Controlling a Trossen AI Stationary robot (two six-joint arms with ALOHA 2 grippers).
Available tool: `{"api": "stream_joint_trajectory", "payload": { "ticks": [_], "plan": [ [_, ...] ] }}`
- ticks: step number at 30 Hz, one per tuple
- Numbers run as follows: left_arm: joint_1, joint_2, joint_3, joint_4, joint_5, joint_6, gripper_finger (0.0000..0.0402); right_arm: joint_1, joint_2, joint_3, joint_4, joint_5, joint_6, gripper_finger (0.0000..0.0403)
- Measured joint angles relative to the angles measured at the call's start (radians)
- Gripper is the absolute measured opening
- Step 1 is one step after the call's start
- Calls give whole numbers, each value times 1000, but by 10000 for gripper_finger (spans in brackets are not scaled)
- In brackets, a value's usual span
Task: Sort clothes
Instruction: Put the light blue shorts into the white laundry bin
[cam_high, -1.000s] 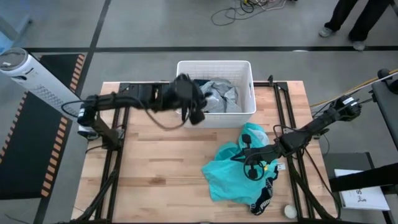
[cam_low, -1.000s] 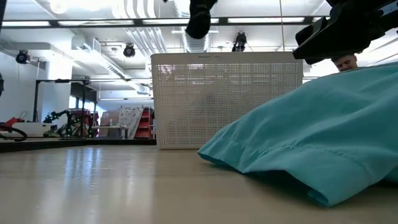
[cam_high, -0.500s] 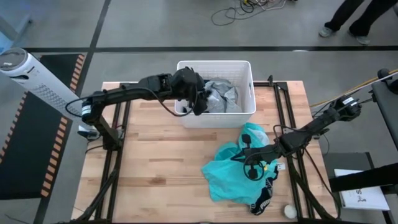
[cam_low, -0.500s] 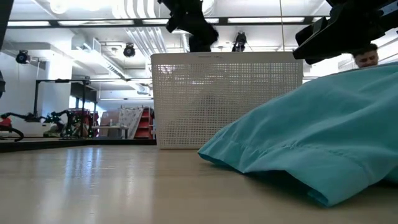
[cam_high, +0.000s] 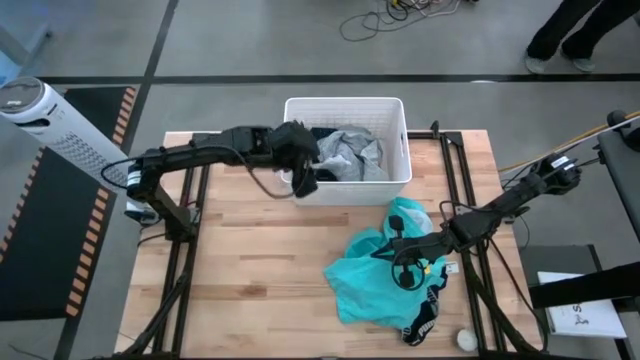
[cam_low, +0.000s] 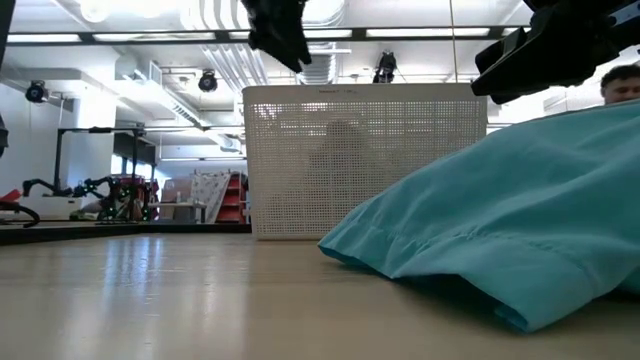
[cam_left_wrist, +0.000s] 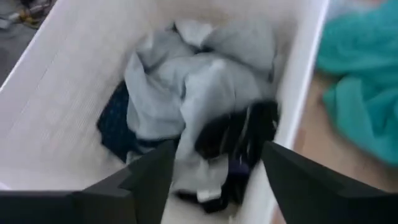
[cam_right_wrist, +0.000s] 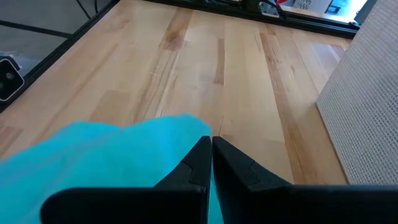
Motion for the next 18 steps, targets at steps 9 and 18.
{"api": "stream_joint_trajectory", "payload": {
  "ticks": [9, 18],
  "plan": [
    [-291, -120, -71, 111, -292, 63, 51, 0, 0, 12, 27, -8, 20, 0],
    [-524, -388, -448, 541, -309, 72, 14, 2, 1, 242, -387, -21, 133, 8]
  ]
}}
